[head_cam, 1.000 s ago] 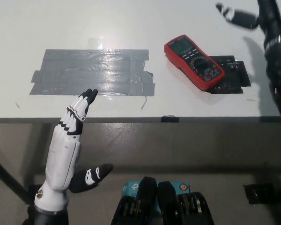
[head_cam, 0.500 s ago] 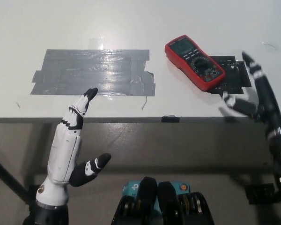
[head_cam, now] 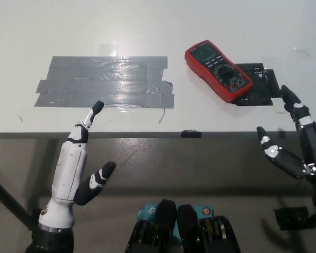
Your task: The robot first picks the multimeter with right hand and then unfolds the black stand on the back of it using left hand
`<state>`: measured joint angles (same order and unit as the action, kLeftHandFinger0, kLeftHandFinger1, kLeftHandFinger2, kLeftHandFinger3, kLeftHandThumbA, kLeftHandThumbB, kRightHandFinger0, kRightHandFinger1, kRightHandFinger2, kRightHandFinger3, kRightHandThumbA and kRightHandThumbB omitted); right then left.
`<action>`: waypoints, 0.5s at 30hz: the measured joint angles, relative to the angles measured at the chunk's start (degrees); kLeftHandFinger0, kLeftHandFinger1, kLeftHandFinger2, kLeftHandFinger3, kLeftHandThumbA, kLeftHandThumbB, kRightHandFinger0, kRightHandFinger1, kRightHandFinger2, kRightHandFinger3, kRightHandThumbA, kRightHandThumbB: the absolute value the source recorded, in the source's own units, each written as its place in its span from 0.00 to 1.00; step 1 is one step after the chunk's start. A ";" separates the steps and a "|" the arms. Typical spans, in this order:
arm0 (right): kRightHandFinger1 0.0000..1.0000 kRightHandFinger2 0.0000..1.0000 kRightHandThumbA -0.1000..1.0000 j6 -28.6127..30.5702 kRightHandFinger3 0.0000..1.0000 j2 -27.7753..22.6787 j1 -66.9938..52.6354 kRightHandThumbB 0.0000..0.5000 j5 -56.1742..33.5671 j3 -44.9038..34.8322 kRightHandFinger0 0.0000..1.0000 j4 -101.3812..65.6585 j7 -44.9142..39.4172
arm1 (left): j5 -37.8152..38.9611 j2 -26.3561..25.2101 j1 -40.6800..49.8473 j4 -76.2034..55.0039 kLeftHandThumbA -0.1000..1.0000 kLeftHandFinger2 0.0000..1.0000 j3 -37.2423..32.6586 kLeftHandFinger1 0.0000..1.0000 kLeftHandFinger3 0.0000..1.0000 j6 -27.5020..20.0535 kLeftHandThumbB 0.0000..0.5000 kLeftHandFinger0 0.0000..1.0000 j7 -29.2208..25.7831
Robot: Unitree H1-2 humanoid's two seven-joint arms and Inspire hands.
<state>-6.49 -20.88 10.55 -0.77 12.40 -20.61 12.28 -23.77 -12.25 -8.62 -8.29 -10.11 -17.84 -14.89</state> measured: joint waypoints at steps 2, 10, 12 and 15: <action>1.00 1.00 0.54 0.12 1.00 0.78 -1.15 0.48 -0.73 -1.11 1.00 -3.55 -0.26 | 2.36 0.00 0.85 0.05 1.00 1.00 1.06 1.00 1.00 1.48 0.22 1.00 1.23; 1.00 1.00 0.63 1.37 1.00 5.07 -3.38 0.55 -2.79 -2.82 1.00 7.65 -3.26 | 10.83 0.00 4.47 0.08 1.00 1.00 4.13 1.00 1.00 7.03 0.22 1.00 6.50; 1.00 1.00 0.64 1.37 1.00 5.18 -4.03 0.54 -2.96 -2.82 1.00 9.17 -4.58 | 12.38 0.00 5.14 0.15 1.00 1.00 4.62 1.00 1.00 8.40 0.22 1.00 7.80; 1.00 1.00 0.64 1.38 1.00 5.18 -4.18 0.56 -2.89 -2.86 1.00 9.85 -6.01 | 13.76 0.04 5.51 0.44 1.00 1.00 4.87 1.00 1.00 9.77 0.19 1.00 9.15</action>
<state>-5.12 -15.70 6.37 -3.65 9.54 -10.76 6.27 -10.01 -12.22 -3.11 -7.85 -5.24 -8.07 -5.74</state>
